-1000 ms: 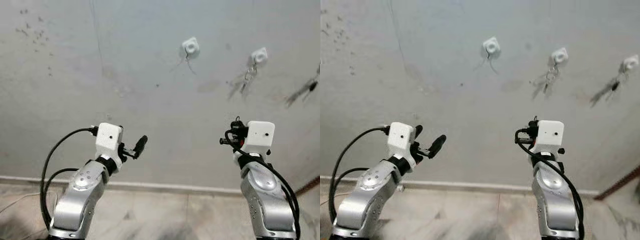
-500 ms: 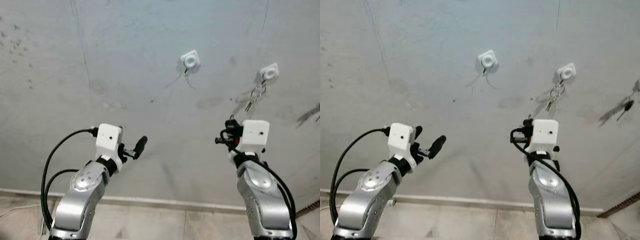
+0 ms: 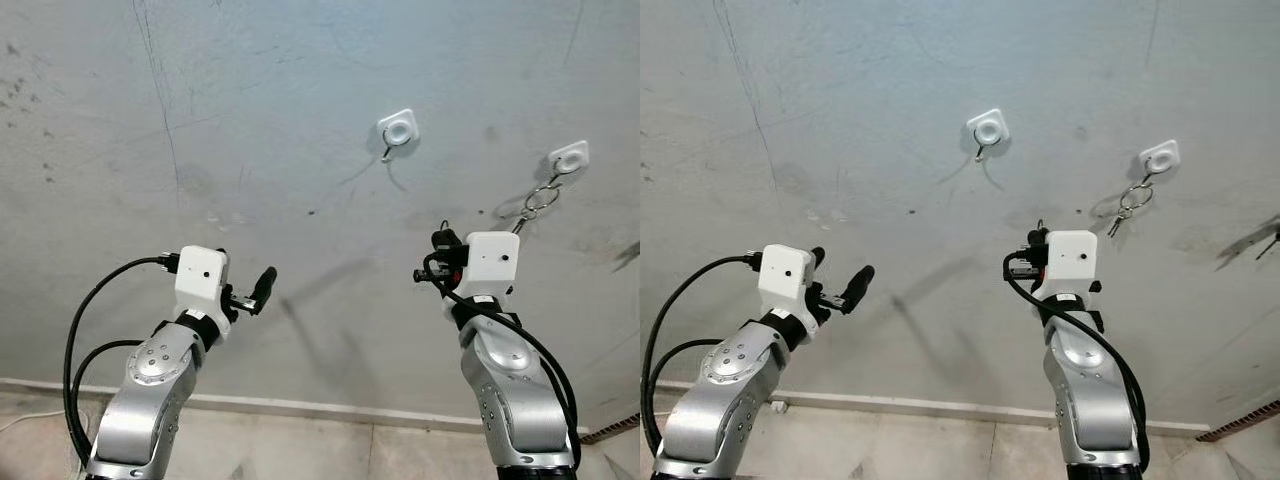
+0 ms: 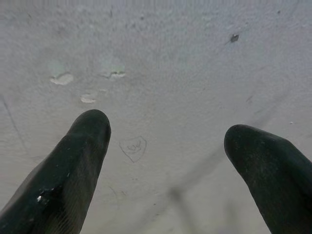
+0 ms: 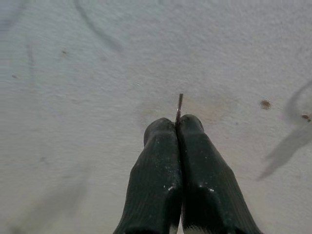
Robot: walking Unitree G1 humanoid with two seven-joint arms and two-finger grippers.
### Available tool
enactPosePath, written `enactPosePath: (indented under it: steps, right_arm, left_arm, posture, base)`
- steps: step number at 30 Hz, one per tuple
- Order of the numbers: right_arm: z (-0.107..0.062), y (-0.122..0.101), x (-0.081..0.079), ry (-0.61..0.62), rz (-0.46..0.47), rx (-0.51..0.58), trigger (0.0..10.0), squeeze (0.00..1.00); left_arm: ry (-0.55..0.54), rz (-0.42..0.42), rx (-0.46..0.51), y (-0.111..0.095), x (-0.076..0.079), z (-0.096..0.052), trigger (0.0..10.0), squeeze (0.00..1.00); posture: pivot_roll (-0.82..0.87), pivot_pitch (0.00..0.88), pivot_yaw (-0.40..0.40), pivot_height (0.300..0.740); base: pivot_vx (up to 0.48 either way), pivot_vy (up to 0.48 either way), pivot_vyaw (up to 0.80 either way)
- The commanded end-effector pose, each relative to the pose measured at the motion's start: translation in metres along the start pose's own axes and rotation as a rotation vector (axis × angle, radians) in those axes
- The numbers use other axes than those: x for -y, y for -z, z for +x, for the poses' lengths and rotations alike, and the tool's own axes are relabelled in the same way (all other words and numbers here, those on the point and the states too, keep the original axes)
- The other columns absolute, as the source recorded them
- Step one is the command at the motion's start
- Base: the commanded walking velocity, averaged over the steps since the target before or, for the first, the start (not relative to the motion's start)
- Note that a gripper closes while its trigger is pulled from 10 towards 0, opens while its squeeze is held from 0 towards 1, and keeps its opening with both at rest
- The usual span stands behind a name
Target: Hang keys on a hook
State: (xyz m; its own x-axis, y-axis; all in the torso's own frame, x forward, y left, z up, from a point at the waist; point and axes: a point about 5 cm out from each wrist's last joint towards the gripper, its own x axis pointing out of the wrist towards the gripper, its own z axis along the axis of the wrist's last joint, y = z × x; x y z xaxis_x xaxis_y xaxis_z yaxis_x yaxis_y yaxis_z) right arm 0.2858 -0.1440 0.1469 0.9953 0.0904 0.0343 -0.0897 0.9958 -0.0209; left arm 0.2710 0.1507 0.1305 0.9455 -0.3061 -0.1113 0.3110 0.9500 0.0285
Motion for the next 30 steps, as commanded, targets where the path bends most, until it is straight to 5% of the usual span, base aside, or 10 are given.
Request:
enactPosePath:
  steps: [1,12,18,30]
  right_arm:
    - [-0.001,-0.007,-0.007,-0.059,-0.017,0.034,10.0,0.00]
    - [0.003,-0.044,-0.035,-0.231,0.065,0.162,10.0,0.00]
    - [0.005,-0.055,-0.043,-0.292,0.094,0.199,10.0,0.00]
    - [0.012,-0.067,-0.048,-0.345,0.107,0.229,10.0,0.00]
  left_arm:
    - [0.012,0.017,0.031,-0.007,0.003,0.001,10.0,0.00]
    - [0.058,0.045,0.095,-0.021,0.011,0.000,10.0,0.00]
    - [0.197,0.044,0.143,-0.033,0.029,0.001,10.0,0.00]
    - [0.214,0.068,0.192,-0.046,0.032,0.003,10.0,0.00]
  posture:
    - [0.16,0.000,-0.111,0.740]
    - [0.17,0.000,-0.106,0.740]
    - [0.17,0.000,-0.106,0.740]
    - [0.17,0.000,-0.107,0.740]
  base:
    - [0.000,0.000,0.00]
    - [0.000,0.000,0.00]
    - [0.000,0.000,0.00]
    - [0.000,0.000,0.00]
